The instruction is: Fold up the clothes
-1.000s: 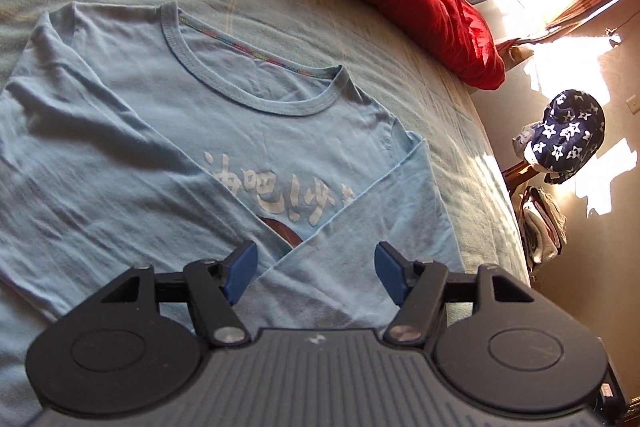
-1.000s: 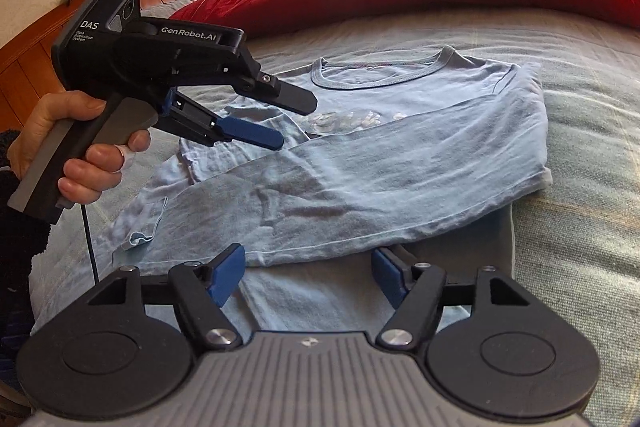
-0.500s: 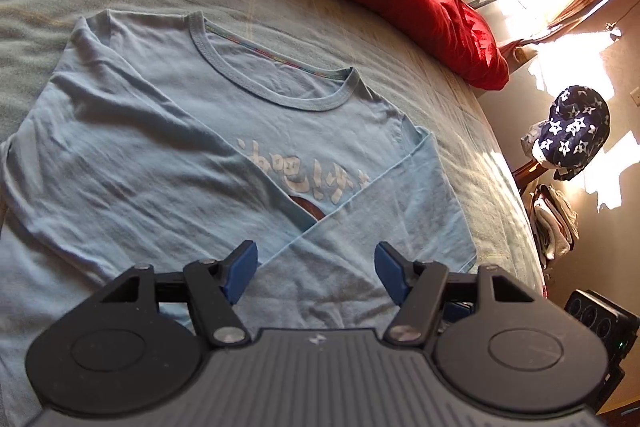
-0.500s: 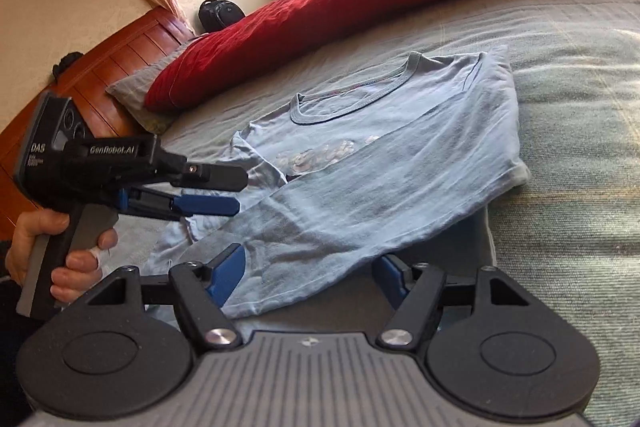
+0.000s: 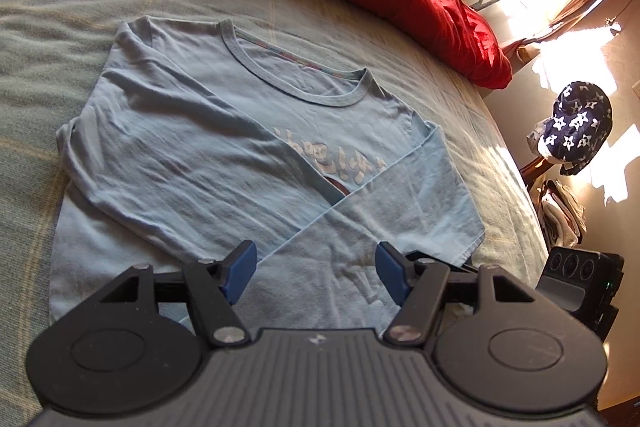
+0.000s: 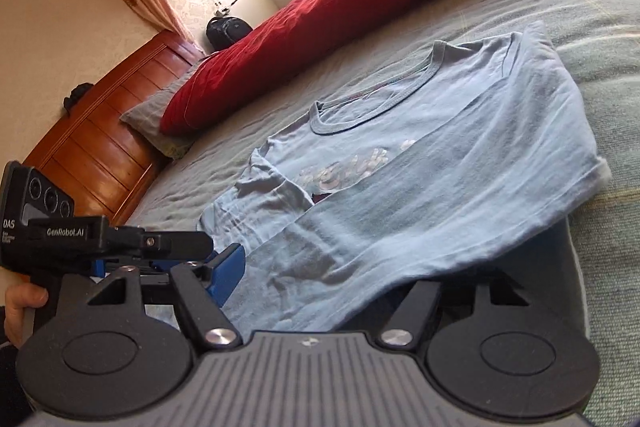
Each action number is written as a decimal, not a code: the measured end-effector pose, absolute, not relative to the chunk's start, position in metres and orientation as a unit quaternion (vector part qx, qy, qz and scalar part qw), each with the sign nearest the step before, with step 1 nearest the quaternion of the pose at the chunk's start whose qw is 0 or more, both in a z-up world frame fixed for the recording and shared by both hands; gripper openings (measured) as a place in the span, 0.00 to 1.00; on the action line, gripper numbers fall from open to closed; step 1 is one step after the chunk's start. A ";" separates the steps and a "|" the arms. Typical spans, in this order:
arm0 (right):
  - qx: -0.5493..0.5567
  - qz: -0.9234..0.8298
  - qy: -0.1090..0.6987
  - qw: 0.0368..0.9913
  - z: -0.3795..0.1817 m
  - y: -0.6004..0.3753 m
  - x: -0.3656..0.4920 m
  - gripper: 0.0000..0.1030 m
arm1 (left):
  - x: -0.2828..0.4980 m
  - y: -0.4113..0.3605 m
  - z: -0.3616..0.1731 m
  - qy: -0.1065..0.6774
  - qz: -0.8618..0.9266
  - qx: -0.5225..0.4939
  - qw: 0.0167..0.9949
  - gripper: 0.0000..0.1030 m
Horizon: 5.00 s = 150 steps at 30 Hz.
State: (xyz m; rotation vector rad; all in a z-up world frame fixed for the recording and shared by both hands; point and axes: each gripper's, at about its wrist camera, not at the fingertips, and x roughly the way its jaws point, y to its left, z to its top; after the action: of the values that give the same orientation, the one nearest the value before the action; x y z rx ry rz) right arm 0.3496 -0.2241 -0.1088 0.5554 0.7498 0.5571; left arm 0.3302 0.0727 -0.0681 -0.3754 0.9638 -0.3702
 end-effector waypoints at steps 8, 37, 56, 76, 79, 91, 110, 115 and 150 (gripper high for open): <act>0.253 0.257 0.371 0.856 -0.104 -0.228 0.329 0.72 | 0.284 0.088 -0.058 0.442 -0.124 -0.147 0.876 0.63; 0.305 0.201 0.380 0.850 -0.118 -0.251 0.321 0.10 | 0.247 0.128 -0.103 0.401 -0.036 -0.355 0.844 0.01; 0.267 0.233 0.384 0.853 -0.106 -0.227 0.329 0.12 | 0.222 0.150 -0.057 0.342 -0.027 -0.330 0.880 0.01; 0.211 0.222 0.410 0.859 -0.101 -0.215 0.319 0.19 | 0.198 0.155 -0.109 0.410 0.000 -0.333 0.849 0.01; 0.186 0.215 0.412 0.866 -0.092 -0.222 0.311 0.36 | 0.198 0.157 -0.114 0.413 -0.003 -0.335 0.847 0.01; 0.014 0.103 0.367 0.924 -0.062 -0.264 0.292 0.52 | 0.185 0.150 -0.066 0.372 -0.002 -0.267 0.889 0.30; 0.006 -0.022 0.351 0.936 -0.082 -0.301 0.328 0.67 | 0.235 0.076 -0.092 0.419 -0.086 -0.229 0.874 0.37; 0.042 0.072 0.316 0.945 -0.059 -0.284 0.335 0.25 | 0.238 0.077 -0.080 0.408 -0.094 -0.228 0.879 0.38; 0.107 0.173 0.359 0.911 -0.101 -0.295 0.370 0.16 | 0.524 -0.136 -0.108 0.519 -0.244 -0.211 0.792 0.59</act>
State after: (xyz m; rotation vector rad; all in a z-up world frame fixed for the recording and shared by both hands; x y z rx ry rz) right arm 0.3695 -0.2948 -0.1008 0.2202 0.7400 0.3567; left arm 0.5242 -0.1361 -0.1075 -0.4542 1.1156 -0.5260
